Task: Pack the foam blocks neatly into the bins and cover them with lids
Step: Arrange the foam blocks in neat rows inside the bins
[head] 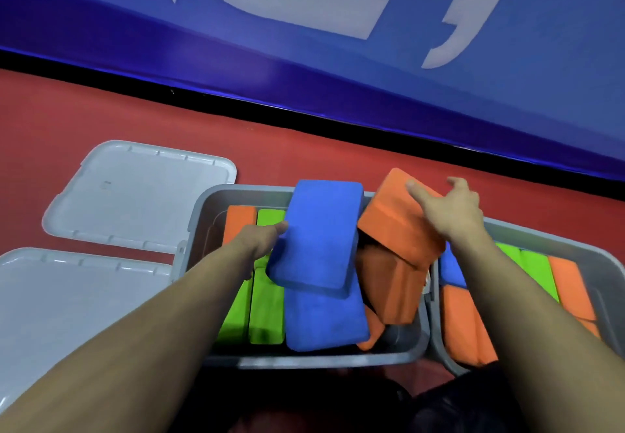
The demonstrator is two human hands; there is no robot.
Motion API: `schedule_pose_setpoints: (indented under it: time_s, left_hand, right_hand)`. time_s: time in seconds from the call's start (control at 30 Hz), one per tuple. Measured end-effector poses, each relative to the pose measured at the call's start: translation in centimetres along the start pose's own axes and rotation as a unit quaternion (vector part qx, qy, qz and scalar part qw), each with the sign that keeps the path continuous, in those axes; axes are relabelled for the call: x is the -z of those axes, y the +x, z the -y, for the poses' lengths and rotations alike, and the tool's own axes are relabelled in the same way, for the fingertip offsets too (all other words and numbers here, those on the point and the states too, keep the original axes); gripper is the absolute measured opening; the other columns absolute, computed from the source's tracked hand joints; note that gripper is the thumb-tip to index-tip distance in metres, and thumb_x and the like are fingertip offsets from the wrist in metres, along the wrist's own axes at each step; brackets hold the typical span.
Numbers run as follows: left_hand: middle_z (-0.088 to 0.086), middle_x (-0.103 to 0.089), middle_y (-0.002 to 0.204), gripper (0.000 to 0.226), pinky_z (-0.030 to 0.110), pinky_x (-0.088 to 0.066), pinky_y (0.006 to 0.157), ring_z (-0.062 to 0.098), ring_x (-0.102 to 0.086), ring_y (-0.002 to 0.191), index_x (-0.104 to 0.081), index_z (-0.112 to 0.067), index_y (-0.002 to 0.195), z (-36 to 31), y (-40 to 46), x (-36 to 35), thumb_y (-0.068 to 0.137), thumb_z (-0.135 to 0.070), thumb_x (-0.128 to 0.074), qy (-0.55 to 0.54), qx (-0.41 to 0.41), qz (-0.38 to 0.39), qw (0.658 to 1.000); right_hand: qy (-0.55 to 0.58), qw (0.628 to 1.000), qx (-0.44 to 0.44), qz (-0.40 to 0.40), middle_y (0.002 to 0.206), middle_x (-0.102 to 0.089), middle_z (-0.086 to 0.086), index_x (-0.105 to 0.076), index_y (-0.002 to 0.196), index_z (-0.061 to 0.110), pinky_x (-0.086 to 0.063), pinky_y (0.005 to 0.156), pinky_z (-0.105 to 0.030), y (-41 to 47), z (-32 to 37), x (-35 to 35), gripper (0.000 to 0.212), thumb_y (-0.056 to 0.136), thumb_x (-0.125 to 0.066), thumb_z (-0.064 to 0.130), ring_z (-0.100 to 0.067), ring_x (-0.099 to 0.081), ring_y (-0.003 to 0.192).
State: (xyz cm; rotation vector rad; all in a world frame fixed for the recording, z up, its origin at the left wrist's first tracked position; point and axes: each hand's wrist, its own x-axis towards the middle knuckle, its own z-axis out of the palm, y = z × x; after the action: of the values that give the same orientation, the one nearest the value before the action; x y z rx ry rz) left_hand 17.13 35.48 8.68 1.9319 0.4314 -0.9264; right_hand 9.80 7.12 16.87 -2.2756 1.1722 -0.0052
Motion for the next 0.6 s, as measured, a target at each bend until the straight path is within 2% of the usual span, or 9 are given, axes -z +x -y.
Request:
schedule_pose_setpoints:
  time_s: [0.1, 0.13, 0.2, 0.27, 0.3, 0.37, 0.47, 0.53, 0.6]
  left_hand:
    - [0.015, -0.039, 0.153, 0.077, 0.054, -0.044, 0.102, 0.04, -0.043, 0.135, -0.041, -0.01, 0.148, 2.0, -0.9, -0.8, 0.09, -0.054, -0.066, 0.005, 0.086, 0.044, 0.995]
    - [0.016, -0.04, 0.149, 0.075, 0.053, -0.045, 0.101, 0.039, -0.045, 0.132, -0.043, -0.012, 0.145, 2.7, -0.7, -0.9, 0.089, -0.056, -0.066, -0.004, 0.107, 0.065, 0.992]
    - [0.012, -0.051, 0.133, 0.057, 0.046, -0.046, 0.097, 0.03, -0.054, 0.11, -0.055, -0.014, 0.126, 3.5, -0.4, -1.2, 0.091, -0.057, -0.063, -0.053, 0.118, 0.103, 0.986]
    - [0.006, -0.059, 0.118, 0.042, 0.041, -0.042, 0.094, 0.023, -0.055, 0.087, -0.06, -0.018, 0.113, 3.6, -0.2, -1.6, 0.094, -0.055, -0.057, -0.085, 0.112, 0.125, 0.982]
    - [0.005, -0.062, 0.115, 0.041, 0.041, -0.042, 0.095, 0.022, -0.055, 0.084, -0.06, -0.019, 0.112, 3.5, -0.3, -1.7, 0.095, -0.055, -0.055, -0.097, 0.11, 0.127, 0.981]
    - [0.003, -0.061, 0.115, 0.044, 0.046, -0.044, 0.099, 0.027, -0.06, 0.088, -0.061, -0.017, 0.111, 3.4, -0.6, -1.9, 0.094, -0.058, -0.057, -0.121, 0.11, 0.119, 0.979]
    - [0.004, -0.058, 0.123, 0.054, 0.05, -0.057, 0.085, 0.036, -0.067, 0.105, -0.062, -0.017, 0.117, 2.8, -1.3, -1.7, 0.087, -0.062, -0.065, -0.155, 0.101, 0.109, 0.977]
    - [0.003, -0.058, 0.123, 0.055, 0.047, -0.063, 0.077, 0.034, -0.067, 0.107, -0.064, -0.014, 0.12, 2.6, -1.7, -1.6, 0.086, -0.057, -0.07, -0.182, 0.091, 0.093, 0.975]
    - [0.0, -0.061, 0.115, 0.046, 0.041, -0.063, 0.075, 0.026, -0.067, 0.103, -0.065, -0.015, 0.117, 2.3, -2.2, -1.4, 0.09, -0.052, -0.068, -0.2, 0.07, 0.089, 0.973]
  right_hand:
    - [0.112, 0.981, -0.148, 0.058, 0.154, -0.039, -0.02, -0.023, 0.155, 0.005, -0.039, 0.11, -0.053, 1.0, -3.2, 0.6, 0.113, 0.076, -0.075, 0.067, -0.043, -0.042, 0.138]
    - [0.139, 0.965, -0.196, 0.106, 0.15, -0.043, -0.018, -0.026, 0.153, 0.007, -0.043, 0.103, -0.053, 0.7, -4.1, 0.4, 0.107, 0.078, -0.074, 0.066, -0.044, -0.046, 0.134]
    - [0.209, 0.92, -0.258, 0.209, 0.132, -0.051, -0.016, -0.041, 0.143, 0.015, -0.05, 0.093, -0.055, -0.1, -5.0, 0.1, 0.086, 0.081, -0.072, 0.066, -0.041, -0.055, 0.121]
    - [0.253, 0.897, -0.257, 0.256, 0.111, -0.054, -0.014, -0.048, 0.132, 0.018, -0.051, 0.097, -0.06, -0.2, -5.3, 0.0, 0.07, 0.084, -0.07, 0.063, -0.036, -0.057, 0.111]
    - [0.262, 0.896, -0.249, 0.259, 0.104, -0.053, -0.013, -0.048, 0.128, 0.018, -0.049, 0.099, -0.062, 0.1, -5.2, 0.1, 0.064, 0.086, -0.069, 0.061, -0.034, -0.057, 0.108]
    - [0.276, 0.892, -0.241, 0.263, 0.105, -0.054, -0.013, -0.049, 0.125, 0.018, -0.046, 0.101, -0.065, 0.4, -5.3, 0.1, 0.062, 0.086, -0.07, 0.061, -0.037, -0.057, 0.112]
    - [0.322, 0.877, -0.231, 0.272, 0.116, -0.058, -0.015, -0.054, 0.128, 0.017, -0.05, 0.096, -0.065, 0.7, -5.2, 0.0, 0.061, 0.085, -0.075, 0.054, -0.035, -0.06, 0.112]
    - [0.352, 0.868, -0.227, 0.267, 0.117, -0.059, -0.015, -0.057, 0.122, 0.018, -0.052, 0.095, -0.061, 0.9, -5.2, -0.1, 0.046, 0.089, -0.074, 0.045, -0.03, -0.059, 0.111]
    - [0.362, 0.862, -0.229, 0.272, 0.111, -0.059, -0.013, -0.057, 0.106, 0.019, -0.049, 0.101, -0.06, 0.8, -5.0, -0.1, 0.029, 0.092, -0.072, 0.04, -0.03, -0.057, 0.115]
